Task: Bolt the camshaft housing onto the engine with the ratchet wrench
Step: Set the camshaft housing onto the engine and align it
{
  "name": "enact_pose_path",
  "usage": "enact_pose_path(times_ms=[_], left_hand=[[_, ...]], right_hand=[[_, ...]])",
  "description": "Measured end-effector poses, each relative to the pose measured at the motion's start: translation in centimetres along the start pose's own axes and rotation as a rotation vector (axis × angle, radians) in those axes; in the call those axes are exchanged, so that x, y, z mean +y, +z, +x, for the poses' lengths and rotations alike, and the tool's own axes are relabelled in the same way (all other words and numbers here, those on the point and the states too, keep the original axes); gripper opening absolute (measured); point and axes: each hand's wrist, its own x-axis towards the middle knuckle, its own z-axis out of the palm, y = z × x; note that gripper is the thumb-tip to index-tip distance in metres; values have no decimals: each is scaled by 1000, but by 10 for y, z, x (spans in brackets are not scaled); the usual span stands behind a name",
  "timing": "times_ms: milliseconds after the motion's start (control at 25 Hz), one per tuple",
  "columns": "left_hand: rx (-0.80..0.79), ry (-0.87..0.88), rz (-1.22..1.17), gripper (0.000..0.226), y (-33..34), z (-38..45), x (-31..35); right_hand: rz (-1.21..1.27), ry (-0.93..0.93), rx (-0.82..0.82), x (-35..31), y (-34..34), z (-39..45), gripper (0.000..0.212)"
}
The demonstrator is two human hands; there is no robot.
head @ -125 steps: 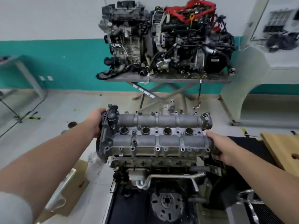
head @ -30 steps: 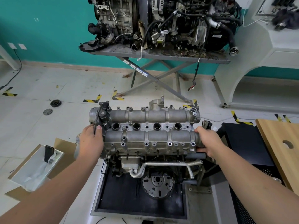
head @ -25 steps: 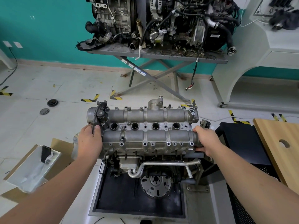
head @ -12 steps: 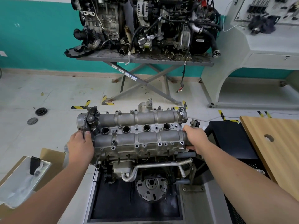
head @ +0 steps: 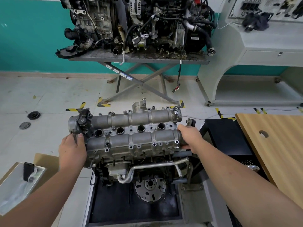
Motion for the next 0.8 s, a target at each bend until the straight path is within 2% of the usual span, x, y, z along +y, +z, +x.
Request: enact_pose_path(times_ms=[280, 360, 440, 480, 560, 640, 680, 800], left_hand=[[11, -2, 4, 37, 6, 2, -4], [35, 9, 113, 37, 4, -2, 2], [46, 31, 298, 54, -2, -13, 5], [53, 114, 377, 59, -6, -21, 4], [22, 427, 495, 61, -9, -41, 2], [-75, 674, 575, 67, -4, -55, 2], [-114, 734, 594, 72, -1, -57, 3], [-188, 708, 581, 83, 7, -56, 9]], right_hand=[[10, 7, -9, 1, -2, -3, 39], [18, 12, -4, 0, 0, -3, 37], [-91, -49, 36, -2, 2, -7, 32], [-221, -132, 84, -3, 3, -8, 29], [-514, -353, 206, -3, 8, -14, 24], [-712, -555, 223, -1, 12, -21, 32], [-827, -616, 181, 1, 14, -25, 41], [-1175, -610, 37, 3, 9, -34, 91]])
